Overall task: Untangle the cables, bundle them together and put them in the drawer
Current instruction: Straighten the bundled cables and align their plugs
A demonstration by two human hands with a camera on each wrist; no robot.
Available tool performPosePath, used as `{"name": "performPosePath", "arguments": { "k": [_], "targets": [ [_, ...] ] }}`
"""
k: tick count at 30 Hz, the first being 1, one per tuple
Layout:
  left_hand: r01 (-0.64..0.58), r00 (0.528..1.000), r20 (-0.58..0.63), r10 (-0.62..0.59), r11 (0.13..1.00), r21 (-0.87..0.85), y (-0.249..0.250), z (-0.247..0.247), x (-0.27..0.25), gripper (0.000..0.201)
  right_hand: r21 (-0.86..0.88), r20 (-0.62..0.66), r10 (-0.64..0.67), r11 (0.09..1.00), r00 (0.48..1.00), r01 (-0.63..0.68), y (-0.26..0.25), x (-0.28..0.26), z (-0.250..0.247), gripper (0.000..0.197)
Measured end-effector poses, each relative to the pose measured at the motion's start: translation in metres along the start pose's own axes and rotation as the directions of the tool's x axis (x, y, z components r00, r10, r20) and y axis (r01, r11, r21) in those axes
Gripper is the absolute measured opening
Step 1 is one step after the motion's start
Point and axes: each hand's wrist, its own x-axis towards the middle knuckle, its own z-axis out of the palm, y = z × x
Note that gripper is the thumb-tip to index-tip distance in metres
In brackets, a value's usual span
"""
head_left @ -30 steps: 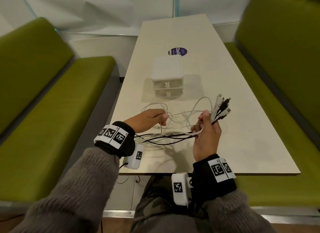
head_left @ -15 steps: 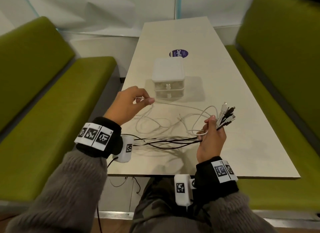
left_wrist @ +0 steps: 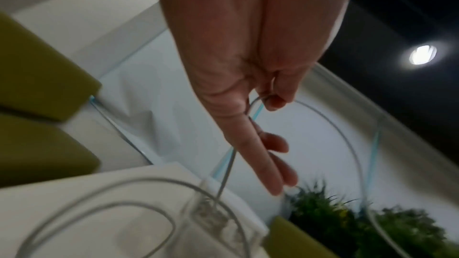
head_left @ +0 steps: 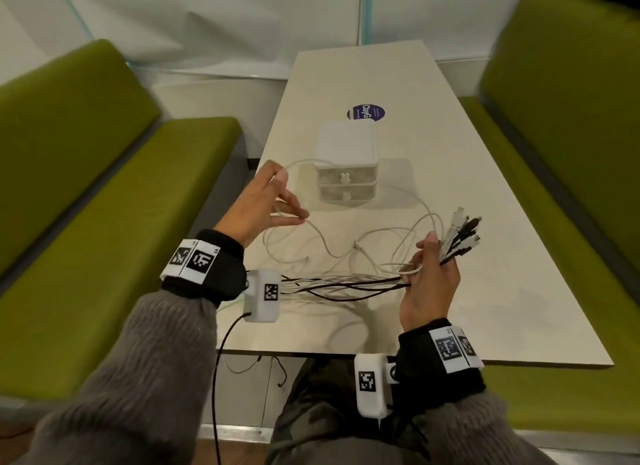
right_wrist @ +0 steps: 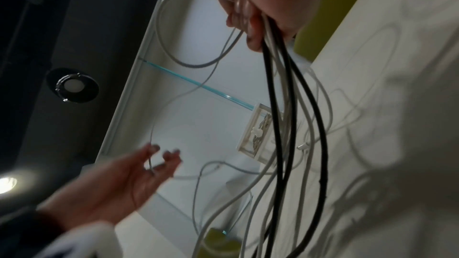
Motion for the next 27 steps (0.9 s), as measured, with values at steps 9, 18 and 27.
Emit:
{"name": "performPosePath", "arguments": {
  "k": [9,18,27],
  "targets": [
    [-0.346,0.922,0.354,0.156,0.743,0.573,-0.010,0.101,-0.018,0.016,-0.063,0.256,-0.063,0.995,0.965,0.082,0.000,-0.016,0.008,0.010],
    [-0.287,0.945,0.322,0.056,0.612,0.737,-0.028,0.075,-0.016,0.029,0.009,0.054,-0.046,0.999,0.997,0.046,-0.006,-0.004,-0.002,0.011],
    [-0.136,0.975,0.218,0.044,0.894,0.427,-0.023,0.027,0.004,0.021,-0.030,-0.014,-0.046,0.999,0.999,0.046,-0.002,-0.002,-0.001,0.016]
  ]
}}
